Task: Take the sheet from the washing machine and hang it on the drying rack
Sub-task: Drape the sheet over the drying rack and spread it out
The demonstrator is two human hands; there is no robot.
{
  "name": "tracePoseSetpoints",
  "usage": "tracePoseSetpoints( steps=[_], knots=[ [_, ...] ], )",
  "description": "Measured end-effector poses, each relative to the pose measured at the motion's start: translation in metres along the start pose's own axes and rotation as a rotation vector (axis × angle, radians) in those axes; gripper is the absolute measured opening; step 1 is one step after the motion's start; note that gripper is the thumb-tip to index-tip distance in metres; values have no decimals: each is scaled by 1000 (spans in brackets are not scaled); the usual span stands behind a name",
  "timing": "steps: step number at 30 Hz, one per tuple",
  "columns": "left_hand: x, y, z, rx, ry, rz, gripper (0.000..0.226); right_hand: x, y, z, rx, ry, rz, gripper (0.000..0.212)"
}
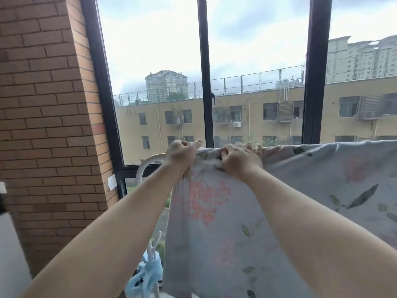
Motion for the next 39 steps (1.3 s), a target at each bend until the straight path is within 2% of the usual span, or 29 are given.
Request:
tracePoseSetpoints(
  steps=[2,4,5,7,9,10,12,15,19,22,25,28,30,34,37,39],
  knots=[
    [11,-2,13,-260,177,31,56,0,-2,4,4,4,11,43],
    [17,1,26,-552,390,110,72,0,-3,7,11,3,5,43],
    [20,4,31,-691,482,145,71,0,-4,8,19,1,3,43],
    [28,12,43,-957,669,262,51,-1,-4,9,34,-3,10,45],
    [37,14,54,-1095,818,393,22,0,-3,10,34,-1,22,47],
    [36,12,56,-1101,829,416,14,0,-3,11,34,-2,26,48],
    [24,7,54,-1009,778,353,16,0,-3,14,36,1,24,50],
    [2,-2,48,-733,589,161,27,-2,-3,15,31,-1,20,49],
    [-22,-26,26,-457,259,207,36,-2,-1,13,17,-11,31,47],
    [-34,-50,-11,-12,-79,298,27,-1,-2,13,11,-7,33,48],
    [-29,-49,-30,280,-223,256,13,-1,-3,13,10,-5,31,49],
    [-20,-47,-38,359,-279,184,9,-1,-4,13,11,6,33,49],
    [-17,-55,-43,395,-288,199,5,-1,-6,12,7,17,38,49],
    [-20,-63,-56,494,-292,199,22,2,-4,4,2,6,71,48],
    [-17,-64,-67,314,-305,185,12,2,-1,1,-6,-4,102,47],
    [-12,-62,-71,173,-293,170,15,2,-2,1,-14,-3,125,48]
  ],
)
Point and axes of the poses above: each hand's wrist, its own x-axis away from the middle knuckle, its own y-axis out of the palm, z = x × y, the point moved 9 cm from there along -x, towards the middle knuckle, and after that the axes turned 11 degrees about -x, right-handed, at the moved point
